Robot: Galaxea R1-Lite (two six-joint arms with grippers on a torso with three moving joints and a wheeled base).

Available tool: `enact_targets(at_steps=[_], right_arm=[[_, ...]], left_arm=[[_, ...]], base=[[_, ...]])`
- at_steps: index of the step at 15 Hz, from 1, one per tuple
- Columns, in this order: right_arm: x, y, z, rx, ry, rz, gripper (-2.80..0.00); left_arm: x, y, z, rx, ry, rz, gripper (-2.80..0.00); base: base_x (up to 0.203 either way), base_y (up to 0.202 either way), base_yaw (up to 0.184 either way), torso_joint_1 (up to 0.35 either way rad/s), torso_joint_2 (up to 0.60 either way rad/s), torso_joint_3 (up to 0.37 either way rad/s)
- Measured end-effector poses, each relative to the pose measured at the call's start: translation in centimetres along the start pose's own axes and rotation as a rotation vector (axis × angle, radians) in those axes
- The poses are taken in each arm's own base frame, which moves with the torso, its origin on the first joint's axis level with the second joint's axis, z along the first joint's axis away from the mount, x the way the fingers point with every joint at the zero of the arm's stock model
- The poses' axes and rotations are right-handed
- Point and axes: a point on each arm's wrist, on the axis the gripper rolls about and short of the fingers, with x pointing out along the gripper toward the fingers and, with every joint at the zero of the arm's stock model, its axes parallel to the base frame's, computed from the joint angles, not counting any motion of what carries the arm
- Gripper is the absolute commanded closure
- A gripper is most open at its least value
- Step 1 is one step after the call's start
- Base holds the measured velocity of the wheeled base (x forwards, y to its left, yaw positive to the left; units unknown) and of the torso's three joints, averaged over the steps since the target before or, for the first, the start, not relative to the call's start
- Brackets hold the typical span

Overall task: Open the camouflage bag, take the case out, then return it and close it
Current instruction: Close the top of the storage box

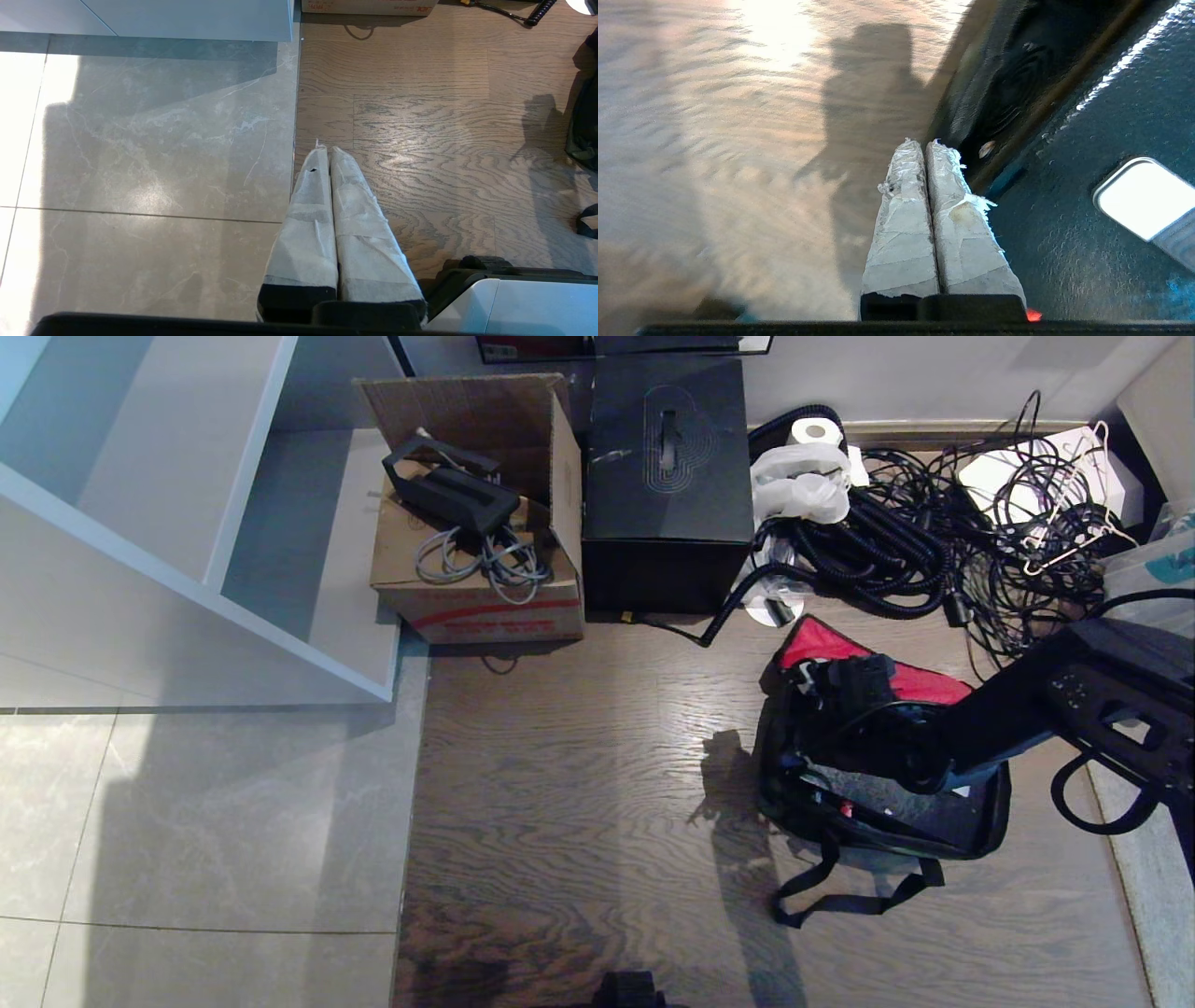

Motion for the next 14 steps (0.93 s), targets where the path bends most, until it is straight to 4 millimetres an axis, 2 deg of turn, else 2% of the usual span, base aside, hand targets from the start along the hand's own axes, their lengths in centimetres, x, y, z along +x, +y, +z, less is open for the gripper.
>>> enact_targets(at_steps=[4, 8, 10, 12, 14], right_arm=[[0.9, -0.3, -1.4, -0.102, 0.011, -0.024, 0.0], [0.3, -3.2, -2.2, -0.321, 0.03, -0.07, 0.0], [-0.6, -6.2, -2.5, -0.44, 0.071, -0.121, 0.0], [-1.4, -7.9, -2.9, -0.569, 0.124, -0.145, 0.0], [-2.2, -8.5, -2.9, -0.57, 0.153, -0.144, 0.0]], left_arm=[[0.0, 0.0, 0.0, 0.0, 0.0, 0.0, 0.0], [0.0, 0.0, 0.0, 0.0, 0.0, 0.0, 0.0], [0.0, 0.0, 0.0, 0.0, 0.0, 0.0, 0.0], [0.0, 0.0, 0.0, 0.0, 0.001, 0.001, 0.0], [0.0, 0.0, 0.0, 0.0, -0.001, 0.0, 0.0]], base=[[0.0, 0.0, 0.0, 0.0, 0.0, 0.0], [0.0, 0.0, 0.0, 0.0, 0.0, 0.0], [0.0, 0.0, 0.0, 0.0, 0.0, 0.0], [0.0, 0.0, 0.0, 0.0, 0.0, 0.0], [0.0, 0.0, 0.0, 0.0, 0.0, 0.0]])
